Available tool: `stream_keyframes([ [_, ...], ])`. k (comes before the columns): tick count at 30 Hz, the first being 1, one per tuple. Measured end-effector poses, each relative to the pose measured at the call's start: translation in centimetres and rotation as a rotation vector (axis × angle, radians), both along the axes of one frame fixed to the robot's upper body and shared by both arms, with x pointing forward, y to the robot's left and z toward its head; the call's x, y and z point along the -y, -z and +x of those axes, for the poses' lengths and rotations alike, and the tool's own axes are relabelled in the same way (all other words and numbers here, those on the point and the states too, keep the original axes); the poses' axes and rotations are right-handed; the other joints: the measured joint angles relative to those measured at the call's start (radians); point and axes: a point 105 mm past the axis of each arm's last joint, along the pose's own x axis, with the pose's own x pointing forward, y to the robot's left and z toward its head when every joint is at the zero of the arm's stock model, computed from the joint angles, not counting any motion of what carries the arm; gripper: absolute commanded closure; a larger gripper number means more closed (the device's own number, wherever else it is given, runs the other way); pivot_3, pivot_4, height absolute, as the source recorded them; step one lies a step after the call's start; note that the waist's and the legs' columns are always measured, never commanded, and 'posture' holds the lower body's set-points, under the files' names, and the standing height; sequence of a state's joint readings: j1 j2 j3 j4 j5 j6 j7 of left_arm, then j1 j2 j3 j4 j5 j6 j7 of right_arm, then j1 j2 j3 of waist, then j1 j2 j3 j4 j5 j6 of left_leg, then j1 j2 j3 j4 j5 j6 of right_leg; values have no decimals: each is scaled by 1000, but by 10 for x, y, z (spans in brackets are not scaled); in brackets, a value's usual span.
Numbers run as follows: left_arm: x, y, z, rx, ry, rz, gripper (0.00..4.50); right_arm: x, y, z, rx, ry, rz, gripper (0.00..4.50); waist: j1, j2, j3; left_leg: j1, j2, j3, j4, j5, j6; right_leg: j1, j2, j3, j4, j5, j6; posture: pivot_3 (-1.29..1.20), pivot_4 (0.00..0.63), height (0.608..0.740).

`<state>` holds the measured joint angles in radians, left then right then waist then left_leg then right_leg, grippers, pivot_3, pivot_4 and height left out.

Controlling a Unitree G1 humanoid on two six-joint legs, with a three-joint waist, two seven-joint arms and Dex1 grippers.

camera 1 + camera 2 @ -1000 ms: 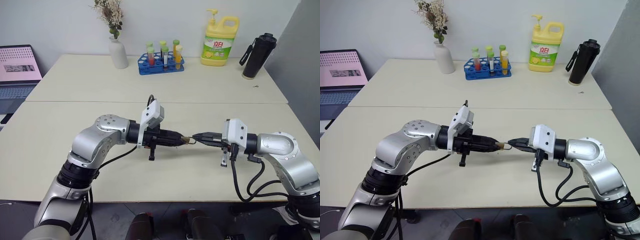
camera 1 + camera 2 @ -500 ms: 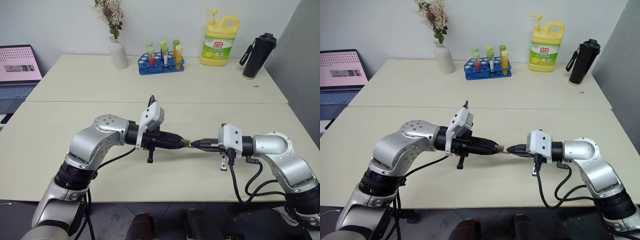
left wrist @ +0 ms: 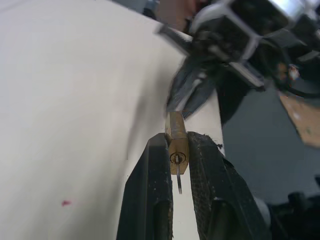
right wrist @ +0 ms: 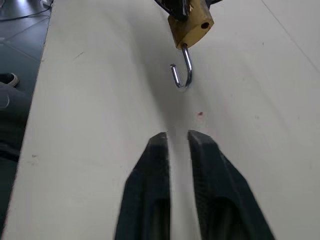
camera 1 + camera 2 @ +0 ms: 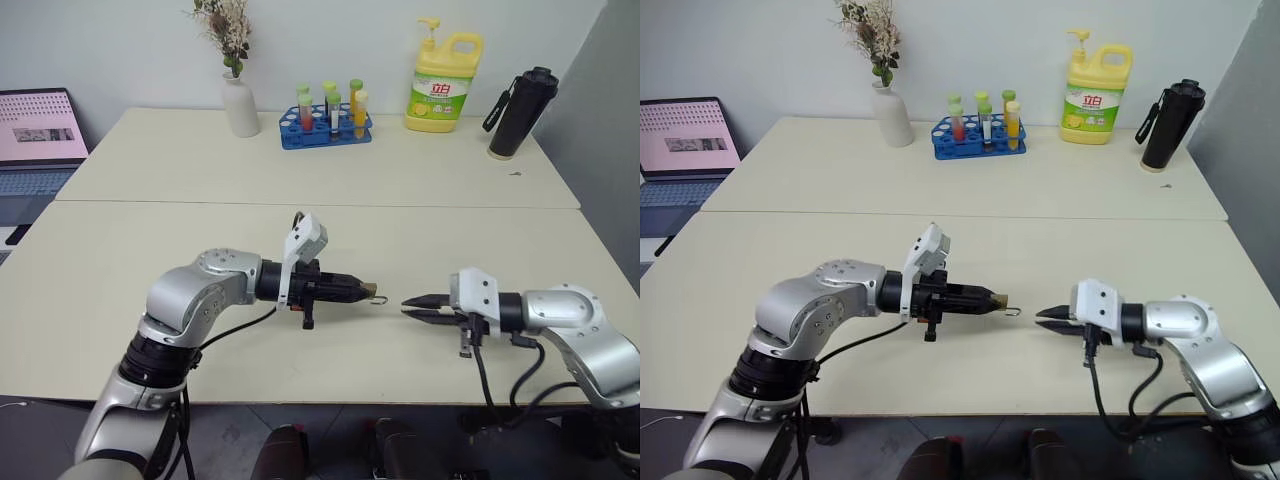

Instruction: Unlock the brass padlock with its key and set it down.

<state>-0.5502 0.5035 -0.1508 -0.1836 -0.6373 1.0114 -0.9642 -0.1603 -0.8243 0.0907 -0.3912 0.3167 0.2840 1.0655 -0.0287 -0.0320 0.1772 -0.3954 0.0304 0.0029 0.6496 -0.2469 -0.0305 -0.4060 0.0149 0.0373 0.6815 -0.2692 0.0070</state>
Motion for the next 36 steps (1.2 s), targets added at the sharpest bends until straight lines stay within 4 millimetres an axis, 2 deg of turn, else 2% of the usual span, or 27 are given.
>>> stream_keyframes([
  [5,1,3,5,-80,-73,-20,4342,-1,-4,-9,-38,7,32,942,-2,0,0,1,0,0,0,0,0,0,1,0,1,0,0,0,150,740],
  [7,1,13,10,-124,-126,-24,4342,-4,-5,-11,-48,19,48,114,-1,0,0,1,0,0,0,0,0,0,1,0,0,0,0,0,150,740],
  [8,0,20,12,-139,-141,-13,4342,-5,-6,-10,-43,24,56,0,-2,0,0,1,-1,0,0,0,0,0,1,0,0,0,0,0,150,740],
  [12,-4,44,16,-171,-181,46,4342,-10,-10,-6,-13,32,73,0,-1,0,0,1,-1,0,0,0,0,0,1,0,0,0,0,0,150,740],
  [21,6,53,28,-144,-202,41,4342,-15,-7,-2,3,29,49,0,1,0,0,0,-1,0,0,0,0,0,0,0,0,0,0,0,150,740],
  [31,3,51,43,-67,-238,53,1090,-15,-7,-2,4,31,50,0,1,0,0,0,-1,0,0,0,0,0,0,0,0,0,0,0,150,740],
  [36,-8,31,56,112,-251,64,1090,-14,-8,-1,6,40,52,0,0,0,0,1,-1,0,-1,0,0,0,0,0,0,0,0,0,150,740],
])
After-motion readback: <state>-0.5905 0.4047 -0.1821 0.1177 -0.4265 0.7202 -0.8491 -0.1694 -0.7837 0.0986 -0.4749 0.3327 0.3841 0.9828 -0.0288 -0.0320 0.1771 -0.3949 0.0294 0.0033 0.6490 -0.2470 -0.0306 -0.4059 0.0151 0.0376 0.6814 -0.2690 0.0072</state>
